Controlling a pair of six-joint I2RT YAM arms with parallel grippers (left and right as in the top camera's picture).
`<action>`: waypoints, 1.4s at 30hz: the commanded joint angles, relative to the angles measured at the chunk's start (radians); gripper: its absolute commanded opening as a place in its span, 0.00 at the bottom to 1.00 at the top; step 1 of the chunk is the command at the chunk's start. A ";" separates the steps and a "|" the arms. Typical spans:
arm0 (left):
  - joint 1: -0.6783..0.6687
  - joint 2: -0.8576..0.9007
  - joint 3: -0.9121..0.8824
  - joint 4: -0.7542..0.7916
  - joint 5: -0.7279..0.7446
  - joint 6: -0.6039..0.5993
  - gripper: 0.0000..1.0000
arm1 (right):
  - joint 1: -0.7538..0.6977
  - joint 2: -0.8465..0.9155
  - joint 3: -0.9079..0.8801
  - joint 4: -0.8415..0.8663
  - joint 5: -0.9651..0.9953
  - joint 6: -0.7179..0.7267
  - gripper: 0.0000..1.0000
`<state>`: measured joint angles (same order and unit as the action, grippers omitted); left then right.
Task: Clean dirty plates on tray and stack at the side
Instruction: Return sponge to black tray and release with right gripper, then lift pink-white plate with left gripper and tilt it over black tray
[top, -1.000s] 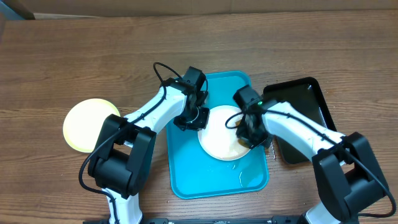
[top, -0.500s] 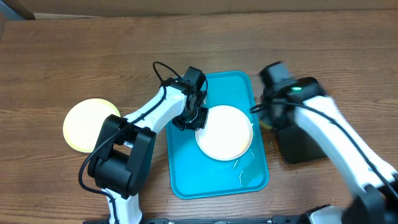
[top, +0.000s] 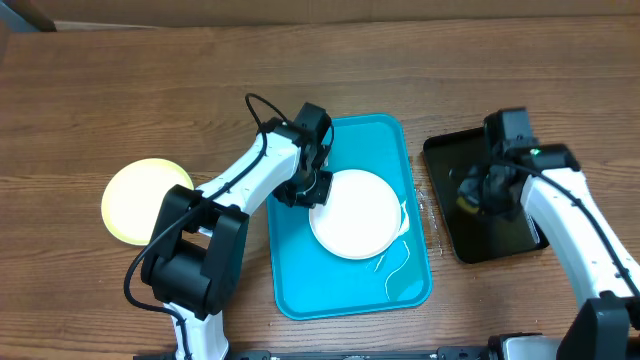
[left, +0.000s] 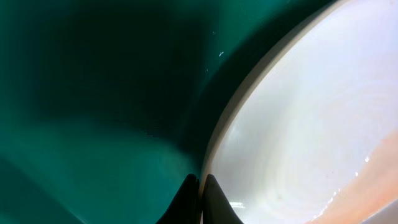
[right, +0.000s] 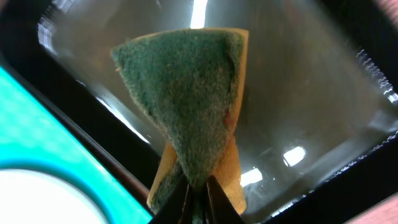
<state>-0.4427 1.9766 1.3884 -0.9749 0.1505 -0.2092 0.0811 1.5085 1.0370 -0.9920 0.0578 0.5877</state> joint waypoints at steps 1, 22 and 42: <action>0.010 -0.010 0.093 -0.032 -0.032 0.019 0.04 | 0.001 -0.003 -0.047 0.033 -0.019 -0.019 0.08; -0.230 -0.006 0.536 -0.031 -0.271 0.018 0.04 | -0.491 -0.200 0.123 -0.190 -0.455 -0.219 0.64; -0.652 0.024 0.535 0.509 -1.279 0.424 0.04 | -0.565 -0.199 0.106 -0.237 -0.470 -0.252 0.63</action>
<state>-1.0737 1.9930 1.9026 -0.4988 -0.9768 0.0891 -0.4789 1.3159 1.1442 -1.2316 -0.4000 0.3458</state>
